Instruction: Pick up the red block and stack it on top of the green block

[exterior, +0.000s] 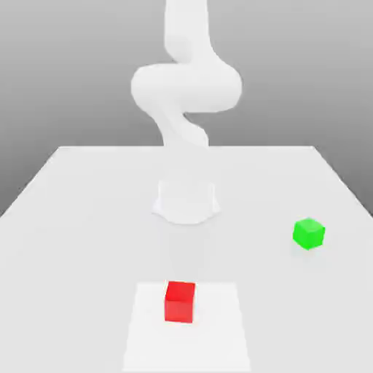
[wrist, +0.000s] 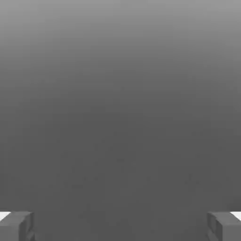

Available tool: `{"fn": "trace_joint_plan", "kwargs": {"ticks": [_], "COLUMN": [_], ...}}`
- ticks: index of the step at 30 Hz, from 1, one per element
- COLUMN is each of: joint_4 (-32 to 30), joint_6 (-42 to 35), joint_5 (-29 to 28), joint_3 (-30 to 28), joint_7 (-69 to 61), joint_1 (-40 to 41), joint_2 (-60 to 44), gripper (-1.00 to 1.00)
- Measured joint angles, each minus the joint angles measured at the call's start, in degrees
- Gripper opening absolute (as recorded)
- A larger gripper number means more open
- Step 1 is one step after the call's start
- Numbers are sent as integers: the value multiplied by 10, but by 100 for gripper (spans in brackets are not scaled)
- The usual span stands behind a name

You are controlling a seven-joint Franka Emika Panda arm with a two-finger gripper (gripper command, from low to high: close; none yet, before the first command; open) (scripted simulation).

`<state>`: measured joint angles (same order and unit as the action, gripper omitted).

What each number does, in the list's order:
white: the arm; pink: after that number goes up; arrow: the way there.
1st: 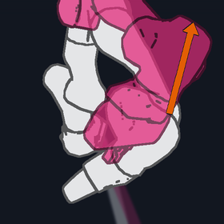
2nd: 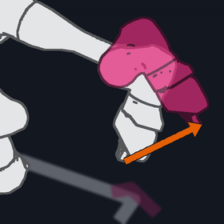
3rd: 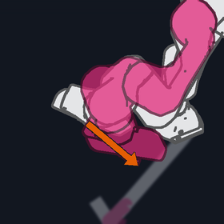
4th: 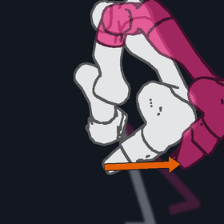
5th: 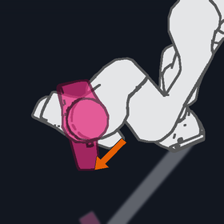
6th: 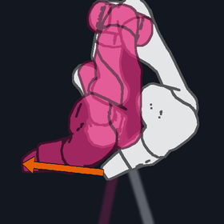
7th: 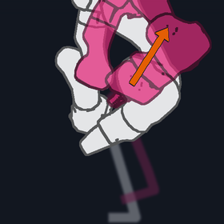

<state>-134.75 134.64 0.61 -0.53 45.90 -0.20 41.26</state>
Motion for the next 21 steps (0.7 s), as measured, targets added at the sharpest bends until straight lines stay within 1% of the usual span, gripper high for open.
{"fn": "trace_joint_plan", "kwargs": {"ticks": [11, 15, 18, 21], "joint_4": [-146, -199, -238, -246], "joint_6": [146, 198, 236, 284], "joint_5": [22, 17, 2, -3], "joint_3": [-9, -8, -11, -12], "joint_7": [10, 22, 39, 45], "joint_1": [-4, -1, 1, 1], "joint_2": [-239, -323, -384, -446], "gripper": [0, 0, 0, 0]}}
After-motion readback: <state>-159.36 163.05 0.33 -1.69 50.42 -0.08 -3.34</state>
